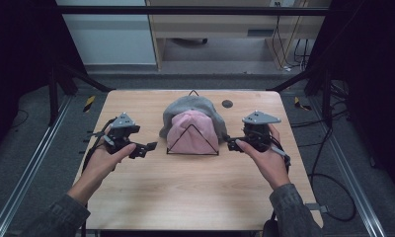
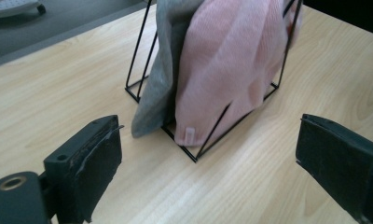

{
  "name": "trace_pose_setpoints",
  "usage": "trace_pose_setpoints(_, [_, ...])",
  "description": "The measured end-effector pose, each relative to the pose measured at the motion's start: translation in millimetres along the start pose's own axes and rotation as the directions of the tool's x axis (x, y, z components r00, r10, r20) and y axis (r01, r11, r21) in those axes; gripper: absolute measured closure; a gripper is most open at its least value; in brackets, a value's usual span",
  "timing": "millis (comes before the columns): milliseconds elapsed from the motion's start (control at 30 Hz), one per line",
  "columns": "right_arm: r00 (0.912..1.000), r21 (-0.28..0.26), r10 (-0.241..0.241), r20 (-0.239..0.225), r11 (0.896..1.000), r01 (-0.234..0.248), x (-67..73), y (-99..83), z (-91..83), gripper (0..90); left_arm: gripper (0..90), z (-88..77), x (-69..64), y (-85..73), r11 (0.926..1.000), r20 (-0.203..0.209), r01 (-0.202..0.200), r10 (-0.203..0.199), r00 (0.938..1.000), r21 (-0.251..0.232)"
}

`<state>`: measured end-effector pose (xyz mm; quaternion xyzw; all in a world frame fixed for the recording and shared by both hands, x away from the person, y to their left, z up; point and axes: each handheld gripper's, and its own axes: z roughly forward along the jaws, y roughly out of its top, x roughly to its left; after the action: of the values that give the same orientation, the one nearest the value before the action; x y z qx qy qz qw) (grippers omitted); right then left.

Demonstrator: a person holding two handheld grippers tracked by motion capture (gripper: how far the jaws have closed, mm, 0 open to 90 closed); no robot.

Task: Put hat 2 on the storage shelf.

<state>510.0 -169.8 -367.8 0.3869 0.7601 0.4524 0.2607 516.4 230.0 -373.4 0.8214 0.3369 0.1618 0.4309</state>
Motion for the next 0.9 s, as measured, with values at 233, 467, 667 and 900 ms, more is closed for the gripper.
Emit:
trace_pose_setpoints(233, [0.9992,0.103,-0.031,0.024,0.994,0.029,-5.3,-29.6,-8.0,6.2,5.6,-1.0,3.6,-35.7,0.9993,0.025,0.014,-0.015,0.9996,0.034])
trace_pose_setpoints(467, [0.9999,0.181,-0.011,-0.008,0.983,0.012,-7.3,-60.5,-8.2,9.0,5.2,5.8,9.8,-64.0,0.9941,0.021,0.011,-0.014,0.9997,0.107])
trace_pose_setpoints(667, [0.9996,0.258,0.020,-0.020,0.966,-0.015,-6.0,-88.3,1.5,11.3,5.6,16.6,12.2,-87.4,0.9831,0.007,0.008,-0.009,0.9999,0.183])
trace_pose_setpoints(900, [0.9952,0.294,0.097,0.013,0.951,-0.097,-9.8,-107.2,15.5,12.7,5.7,27.2,18.7,-104.6,0.9720,-0.002,0.021,-0.021,0.9998,0.234])
